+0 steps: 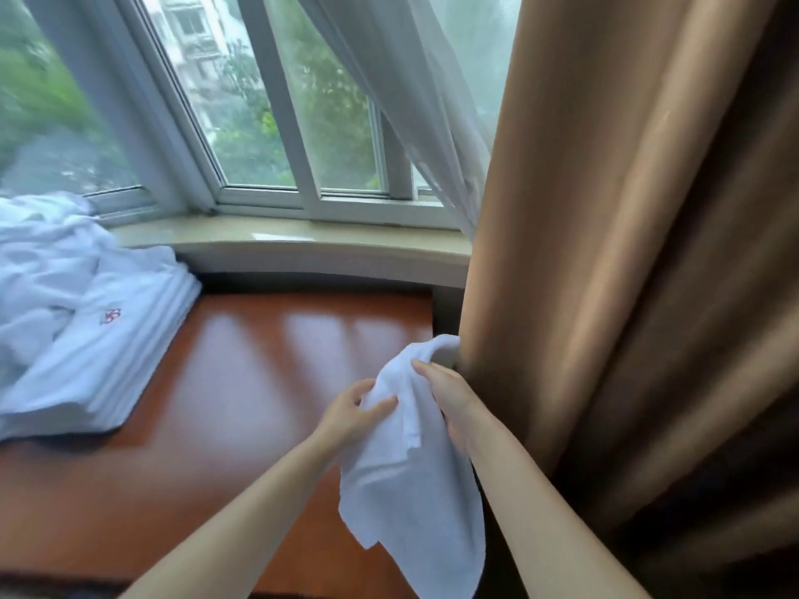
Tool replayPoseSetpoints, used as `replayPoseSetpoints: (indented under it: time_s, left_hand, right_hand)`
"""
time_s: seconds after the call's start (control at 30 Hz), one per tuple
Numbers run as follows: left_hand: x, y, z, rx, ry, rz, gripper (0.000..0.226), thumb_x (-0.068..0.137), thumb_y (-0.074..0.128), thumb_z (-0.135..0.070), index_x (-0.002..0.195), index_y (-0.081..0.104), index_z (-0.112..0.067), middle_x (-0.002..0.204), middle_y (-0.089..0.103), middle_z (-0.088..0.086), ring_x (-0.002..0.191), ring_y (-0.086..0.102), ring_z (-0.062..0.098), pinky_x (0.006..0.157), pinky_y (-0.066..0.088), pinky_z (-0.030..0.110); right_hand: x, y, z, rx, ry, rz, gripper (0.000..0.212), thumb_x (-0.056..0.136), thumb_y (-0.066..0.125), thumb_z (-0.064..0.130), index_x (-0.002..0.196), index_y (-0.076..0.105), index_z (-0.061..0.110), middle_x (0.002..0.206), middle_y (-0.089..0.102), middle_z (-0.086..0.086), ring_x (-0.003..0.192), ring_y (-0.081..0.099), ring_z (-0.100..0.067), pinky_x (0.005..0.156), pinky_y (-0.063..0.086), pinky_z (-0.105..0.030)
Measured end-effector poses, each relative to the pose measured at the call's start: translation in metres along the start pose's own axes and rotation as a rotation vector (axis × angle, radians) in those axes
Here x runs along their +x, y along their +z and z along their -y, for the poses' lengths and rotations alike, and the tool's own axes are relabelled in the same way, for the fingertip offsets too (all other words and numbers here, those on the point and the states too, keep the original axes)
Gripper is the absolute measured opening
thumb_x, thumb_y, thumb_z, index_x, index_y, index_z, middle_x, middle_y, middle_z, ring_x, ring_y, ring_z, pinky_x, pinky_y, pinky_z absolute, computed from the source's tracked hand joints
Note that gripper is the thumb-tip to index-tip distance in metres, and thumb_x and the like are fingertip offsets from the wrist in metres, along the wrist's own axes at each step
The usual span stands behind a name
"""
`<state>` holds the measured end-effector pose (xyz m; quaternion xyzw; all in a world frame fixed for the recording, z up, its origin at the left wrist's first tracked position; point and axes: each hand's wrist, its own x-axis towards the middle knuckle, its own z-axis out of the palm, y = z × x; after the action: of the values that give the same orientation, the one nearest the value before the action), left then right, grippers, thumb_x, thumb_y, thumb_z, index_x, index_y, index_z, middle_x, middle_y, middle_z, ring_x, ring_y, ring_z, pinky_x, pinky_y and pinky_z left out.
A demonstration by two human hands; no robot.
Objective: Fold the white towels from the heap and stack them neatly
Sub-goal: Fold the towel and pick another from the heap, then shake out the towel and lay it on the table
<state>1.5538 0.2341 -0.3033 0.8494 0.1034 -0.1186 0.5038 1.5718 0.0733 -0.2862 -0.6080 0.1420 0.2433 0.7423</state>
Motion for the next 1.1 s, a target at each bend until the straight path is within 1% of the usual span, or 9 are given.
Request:
replayPoseSetpoints:
  time_s: [0.13,0.23,0.37,0.43,0.5,0.6,0.77,0.97,1.1]
  left_hand:
    - [0.001,-0.041,0.005,-0.032,-0.147,0.174,0.024,0.081,0.072,-0.039,0.104,0.072,-0.034,0.097,0.074,-0.007,0.089,0.071,0.007,0.083,0.055,0.027]
    - [0.019,-0.096,0.002,0.07,-0.173,0.323,0.026,0.085,0.072,-0.022,0.109,0.072,-0.014,0.106,0.073,0.007,0.096,0.069,0.019,0.091,0.052,0.037]
    - [0.069,-0.174,-0.024,0.423,0.098,-0.272,0.024,0.093,0.061,-0.012,0.115,0.07,-0.017,0.115,0.064,0.008,0.106,0.06,0.021,0.095,0.044,0.036]
    - [0.097,-0.211,-0.04,0.646,0.094,-0.619,0.044,0.095,0.057,-0.019,0.138,0.051,-0.026,0.135,0.044,0.007,0.121,0.046,0.027,0.103,0.036,0.041]
    - [0.121,-0.232,-0.035,0.648,0.005,-0.668,0.06,0.094,0.056,-0.03,0.148,0.031,-0.031,0.145,0.029,0.006,0.13,0.034,0.03,0.108,0.029,0.048]
    - [0.129,-0.208,0.015,0.404,-0.096,-0.643,0.052,0.096,0.05,-0.029,0.146,0.036,-0.025,0.145,0.034,0.012,0.129,0.039,0.033,0.102,0.036,0.044]
    - [0.092,-0.099,0.11,-0.257,-0.502,-0.338,0.026,0.092,0.057,-0.012,0.117,0.054,-0.009,0.108,0.058,0.01,0.105,0.055,0.028,0.081,0.047,0.034]
    - [0.081,-0.04,0.118,-0.995,-0.707,-0.401,0.068,0.088,0.064,0.0,0.146,0.03,-0.006,0.11,0.06,0.016,0.087,0.064,0.025,0.061,0.053,0.03]
    - [0.06,-0.036,0.099,-1.201,-0.719,-0.526,0.023,0.077,0.042,0.019,0.084,0.057,0.003,0.062,0.049,0.006,0.043,0.039,0.009,0.034,0.029,0.014]
  right_hand:
    - [0.015,0.025,0.012,-0.16,0.062,0.073,0.028,0.1,0.048,0.035,0.115,0.06,0.015,0.12,0.061,-0.007,0.108,0.059,-0.019,0.095,0.046,-0.032]
    - [0.029,0.052,0.03,-0.308,0.036,0.072,0.032,0.095,0.057,0.027,0.122,0.062,0.009,0.102,0.063,-0.005,0.09,0.059,-0.02,0.081,0.049,-0.032]
    - [0.053,0.089,0.072,-0.292,-0.097,0.108,0.036,0.087,0.058,0.004,0.068,0.077,0.029,0.075,0.072,0.005,0.071,0.068,-0.01,0.064,0.053,-0.023]
    - [0.066,0.109,0.092,-0.27,-0.134,0.129,0.037,0.085,0.058,0.005,0.075,0.077,0.035,0.082,0.075,0.006,0.076,0.07,-0.014,0.071,0.055,-0.029]
    - [0.086,0.125,0.092,-0.308,-0.142,0.154,0.036,0.086,0.054,0.005,0.103,0.071,0.032,0.098,0.074,0.003,0.08,0.068,-0.015,0.073,0.054,-0.03]
    - [0.116,0.128,0.05,-0.352,-0.068,0.036,0.044,0.088,0.045,-0.003,0.127,0.057,0.015,0.113,0.065,-0.009,0.08,0.06,-0.019,0.066,0.051,-0.024]
    - [0.129,0.097,-0.027,-0.212,0.275,-0.025,0.029,0.086,0.05,-0.006,0.105,0.056,0.015,0.095,0.067,-0.005,0.079,0.064,-0.021,0.058,0.054,-0.029]
    - [0.128,0.061,-0.04,0.046,0.472,-0.051,0.012,0.088,0.063,0.004,0.099,0.058,0.005,0.077,0.07,-0.01,0.061,0.069,-0.02,0.046,0.051,-0.023]
    - [0.115,0.037,-0.037,-0.052,0.269,-0.013,0.018,0.09,0.054,0.002,0.087,0.048,0.018,0.077,0.063,0.0,0.062,0.061,-0.014,0.046,0.047,-0.02]
